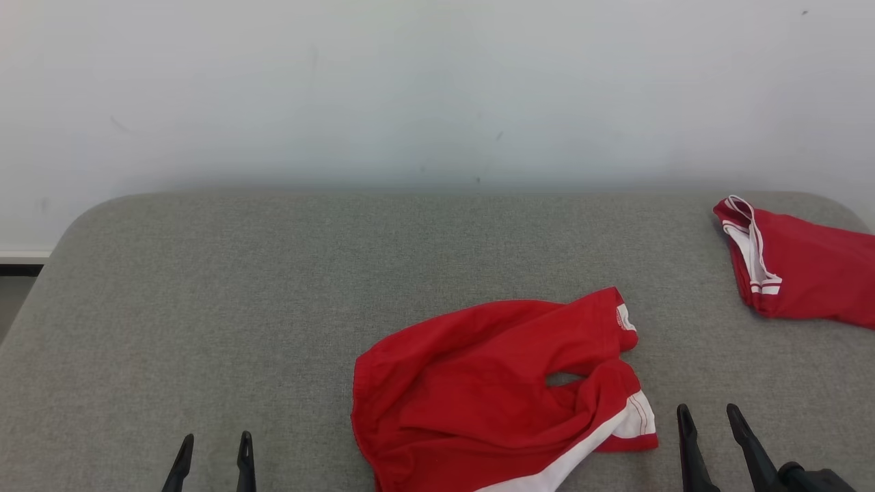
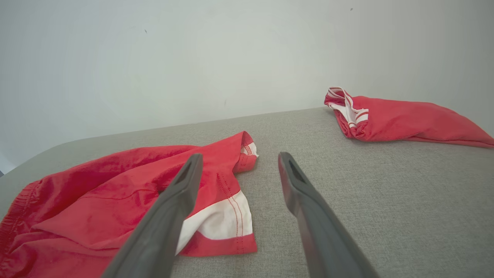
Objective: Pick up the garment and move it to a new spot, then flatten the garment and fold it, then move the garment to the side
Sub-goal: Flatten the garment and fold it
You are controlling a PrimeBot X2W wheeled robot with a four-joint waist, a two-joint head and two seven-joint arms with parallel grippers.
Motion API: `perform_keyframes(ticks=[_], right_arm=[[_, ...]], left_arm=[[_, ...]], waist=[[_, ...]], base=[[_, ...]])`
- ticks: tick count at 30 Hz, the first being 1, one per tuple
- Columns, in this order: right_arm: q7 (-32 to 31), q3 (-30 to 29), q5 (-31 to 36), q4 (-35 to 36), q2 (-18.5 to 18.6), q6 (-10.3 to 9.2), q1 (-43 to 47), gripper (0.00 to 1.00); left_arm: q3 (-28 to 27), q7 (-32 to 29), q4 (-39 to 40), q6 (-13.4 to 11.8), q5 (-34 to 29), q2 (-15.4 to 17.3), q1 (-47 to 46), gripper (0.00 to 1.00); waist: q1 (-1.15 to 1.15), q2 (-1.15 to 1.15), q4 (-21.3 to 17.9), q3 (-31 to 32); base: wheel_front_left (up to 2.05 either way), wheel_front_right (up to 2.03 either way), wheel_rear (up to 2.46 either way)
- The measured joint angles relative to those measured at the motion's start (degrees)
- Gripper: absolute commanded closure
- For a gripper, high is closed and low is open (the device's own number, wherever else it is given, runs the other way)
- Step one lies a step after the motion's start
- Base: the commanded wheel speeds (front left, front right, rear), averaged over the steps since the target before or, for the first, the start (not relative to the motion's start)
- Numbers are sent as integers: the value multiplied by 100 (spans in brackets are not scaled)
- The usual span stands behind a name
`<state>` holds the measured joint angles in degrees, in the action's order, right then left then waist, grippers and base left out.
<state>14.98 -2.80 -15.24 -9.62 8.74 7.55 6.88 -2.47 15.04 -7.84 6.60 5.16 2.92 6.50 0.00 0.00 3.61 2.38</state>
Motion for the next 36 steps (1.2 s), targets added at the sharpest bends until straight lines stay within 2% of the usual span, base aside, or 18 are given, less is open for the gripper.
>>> perform_keyframes(ticks=[10,15,24,31,36], right_arm=[[1,-94,144,156,-145,0,158,0],[1,-35,182,-1,-37,0,102,0],[-180,222,203,-745,350,0,-432,0],[-380,542,178,-1391,561,0,-860,0],[-408,848,71,-1827,721,0,-1200,0]], left_arm=[[-11,1,-44,-7,-14,0,33,0],[142,1,-132,0,41,3,36,0],[1405,1,-606,81,48,98,26,0],[2339,-1,-1007,83,381,220,-111,0],[2672,-52,-1295,91,610,267,-328,0]], waist=[[0,0,8,2],[0,0,13,-19],[0,0,63,-135],[0,0,104,-295],[0,1,104,-425]], base=[[0,0,0],[0,0,0],[0,0,0],[0,0,0],[0,0,0]])
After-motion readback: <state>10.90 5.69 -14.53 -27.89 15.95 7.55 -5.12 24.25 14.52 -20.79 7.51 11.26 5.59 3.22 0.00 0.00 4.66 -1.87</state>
